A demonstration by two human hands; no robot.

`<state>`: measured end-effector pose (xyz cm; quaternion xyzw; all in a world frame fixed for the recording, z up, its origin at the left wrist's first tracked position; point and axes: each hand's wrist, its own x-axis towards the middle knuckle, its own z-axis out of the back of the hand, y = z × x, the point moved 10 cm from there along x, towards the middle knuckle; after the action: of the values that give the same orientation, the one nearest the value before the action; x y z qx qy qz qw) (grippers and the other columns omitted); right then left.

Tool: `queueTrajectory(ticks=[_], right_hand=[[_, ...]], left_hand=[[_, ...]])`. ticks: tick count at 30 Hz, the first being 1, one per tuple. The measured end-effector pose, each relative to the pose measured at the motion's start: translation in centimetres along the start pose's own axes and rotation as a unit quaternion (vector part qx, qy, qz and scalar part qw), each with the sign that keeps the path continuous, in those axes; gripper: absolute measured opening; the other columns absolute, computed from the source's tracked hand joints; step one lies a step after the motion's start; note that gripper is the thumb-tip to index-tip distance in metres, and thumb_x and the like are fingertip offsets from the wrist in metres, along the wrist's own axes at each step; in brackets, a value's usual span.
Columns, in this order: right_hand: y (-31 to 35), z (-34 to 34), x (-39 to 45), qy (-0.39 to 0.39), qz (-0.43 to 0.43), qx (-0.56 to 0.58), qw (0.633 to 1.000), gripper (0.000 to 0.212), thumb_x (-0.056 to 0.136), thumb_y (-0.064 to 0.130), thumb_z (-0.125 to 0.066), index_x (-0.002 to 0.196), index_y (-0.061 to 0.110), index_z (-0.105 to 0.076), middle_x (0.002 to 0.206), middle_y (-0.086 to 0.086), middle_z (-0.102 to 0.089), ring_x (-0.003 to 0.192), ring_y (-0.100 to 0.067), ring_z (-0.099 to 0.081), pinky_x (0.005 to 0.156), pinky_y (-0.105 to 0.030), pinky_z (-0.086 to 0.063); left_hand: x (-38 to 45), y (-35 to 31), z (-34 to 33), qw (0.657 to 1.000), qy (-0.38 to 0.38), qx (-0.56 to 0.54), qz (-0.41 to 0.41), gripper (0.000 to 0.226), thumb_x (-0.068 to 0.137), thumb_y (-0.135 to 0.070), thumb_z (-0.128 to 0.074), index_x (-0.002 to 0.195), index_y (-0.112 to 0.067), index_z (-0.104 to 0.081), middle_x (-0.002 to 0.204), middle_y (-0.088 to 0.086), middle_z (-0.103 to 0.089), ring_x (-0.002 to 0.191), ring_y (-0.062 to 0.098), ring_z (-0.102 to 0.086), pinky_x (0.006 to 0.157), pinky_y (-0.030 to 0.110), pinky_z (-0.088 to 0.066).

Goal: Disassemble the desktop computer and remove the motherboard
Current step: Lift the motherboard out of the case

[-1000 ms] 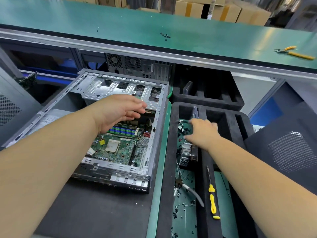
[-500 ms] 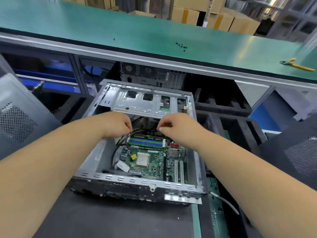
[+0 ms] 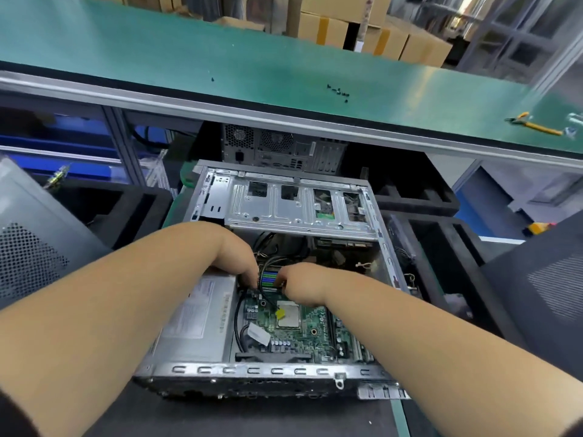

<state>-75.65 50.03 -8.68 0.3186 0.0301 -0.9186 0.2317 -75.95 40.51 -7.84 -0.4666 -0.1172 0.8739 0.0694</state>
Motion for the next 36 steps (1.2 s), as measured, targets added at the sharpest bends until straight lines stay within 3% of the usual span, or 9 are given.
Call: queueTrajectory(ticks=[2, 6, 8, 11, 16, 19, 22, 29, 36], right_hand=[[0.0, -0.5, 0.8, 0.006, -0.003, 0.013, 1.000, 0.043, 0.097, 0.003, -0.042, 0.140, 0.006, -0.046, 0.126, -0.016, -0.060, 0.099, -0.030, -0.061, 0.063, -0.029, -0.040], [-0.6, -1.1, 1.9, -0.018, 0.001, 0.128, 0.992, 0.068, 0.091, -0.006, -0.040, 0.153, 0.020, -0.026, 0.139, -0.012, -0.052, 0.093, -0.025, -0.055, 0.053, -0.023, -0.040], [-1.1, 0.4, 1.8, -0.090, 0.001, 0.149, 0.985, 0.074, 0.086, -0.007, -0.041, 0.152, 0.024, -0.031, 0.141, -0.013, -0.045, 0.112, -0.030, -0.050, 0.078, -0.029, -0.047], [-2.1, 1.1, 2.0, -0.137, -0.003, 0.090, 0.986, 0.073, 0.084, -0.001, -0.047, 0.152, 0.019, -0.027, 0.146, -0.013, -0.033, 0.132, -0.035, -0.029, 0.109, -0.040, -0.031], [-3.3, 0.0, 3.2, -0.101, -0.022, 0.012, 0.995, 0.067, 0.091, 0.027, -0.053, 0.150, 0.011, -0.026, 0.147, -0.014, -0.035, 0.133, -0.035, -0.032, 0.109, -0.042, -0.031], [-3.6, -0.6, 3.7, -0.086, -0.031, 0.008, 0.996, 0.070, 0.090, 0.031, -0.053, 0.151, 0.013, -0.023, 0.152, -0.013, -0.029, 0.135, -0.038, -0.031, 0.111, -0.045, -0.029], [-3.8, -0.8, 4.1, -0.090, -0.038, 0.020, 0.995, 0.071, 0.088, 0.031, -0.055, 0.150, 0.014, -0.025, 0.152, -0.013, -0.029, 0.135, -0.040, -0.032, 0.111, -0.047, -0.028], [-3.2, 1.2, 2.8, -0.213, -0.028, -0.035, 0.976, 0.049, 0.088, 0.017, -0.059, 0.135, 0.013, -0.044, 0.124, -0.011, -0.052, 0.114, -0.035, -0.049, 0.096, -0.047, -0.039], [-1.9, 1.9, 0.7, -0.206, 0.003, -0.051, 0.977, 0.046, 0.086, 0.025, -0.060, 0.127, 0.009, -0.045, 0.120, -0.013, -0.047, 0.111, -0.033, -0.046, 0.092, -0.043, -0.041]], left_hand=[[0.2, 0.8, -0.3, 0.997, 0.010, -0.078, 0.014, 0.030, 0.080, -0.037, -0.067, 0.103, -0.018, -0.068, 0.109, 0.004, -0.066, 0.100, 0.022, -0.062, 0.093, 0.035, -0.047], [0.3, 1.2, -0.2, 0.985, 0.002, -0.171, -0.008, 0.048, 0.072, -0.024, -0.068, 0.115, -0.003, -0.067, 0.115, 0.020, -0.065, 0.098, 0.029, -0.061, 0.101, 0.041, -0.044], [0.3, 1.6, 0.5, 0.979, -0.025, -0.204, -0.007, 0.026, 0.077, -0.016, -0.065, 0.098, -0.002, -0.070, 0.099, 0.020, -0.062, 0.084, 0.026, -0.054, 0.084, 0.037, -0.045], [0.3, 2.4, 1.8, 0.975, -0.092, -0.200, 0.023, 0.007, 0.080, -0.013, -0.063, 0.074, -0.008, -0.063, 0.083, 0.013, -0.052, 0.070, 0.024, -0.045, 0.067, 0.030, -0.039], [0.1, 1.2, 2.0, 0.992, -0.109, -0.028, 0.065, 0.035, 0.089, -0.013, -0.054, 0.123, -0.005, -0.058, 0.128, 0.013, -0.055, 0.079, 0.020, -0.053, 0.057, 0.021, -0.039], [0.2, 1.9, 3.2, 0.982, -0.156, 0.026, 0.101, 0.048, 0.093, -0.018, -0.045, 0.140, -0.007, -0.041, 0.143, 0.012, -0.044, 0.116, 0.024, -0.052, 0.081, 0.024, -0.043], [0.3, 1.9, 3.3, 0.979, -0.156, 0.060, 0.116, 0.051, 0.097, -0.021, -0.040, 0.146, -0.006, -0.035, 0.148, 0.013, -0.038, 0.129, 0.026, -0.045, 0.099, 0.032, -0.039], [1.2, 1.4, 2.8, 0.972, -0.089, 0.183, 0.118, 0.044, 0.099, -0.030, -0.048, 0.135, -0.005, -0.051, 0.137, 0.008, -0.051, 0.107, 0.023, -0.053, 0.090, 0.030, -0.042], [2.9, 2.1, 2.5, 0.935, -0.058, 0.323, 0.135, 0.042, 0.101, -0.020, -0.044, 0.142, -0.008, -0.042, 0.139, 0.008, -0.050, 0.093, 0.019, -0.041, 0.094, 0.029, -0.043]])
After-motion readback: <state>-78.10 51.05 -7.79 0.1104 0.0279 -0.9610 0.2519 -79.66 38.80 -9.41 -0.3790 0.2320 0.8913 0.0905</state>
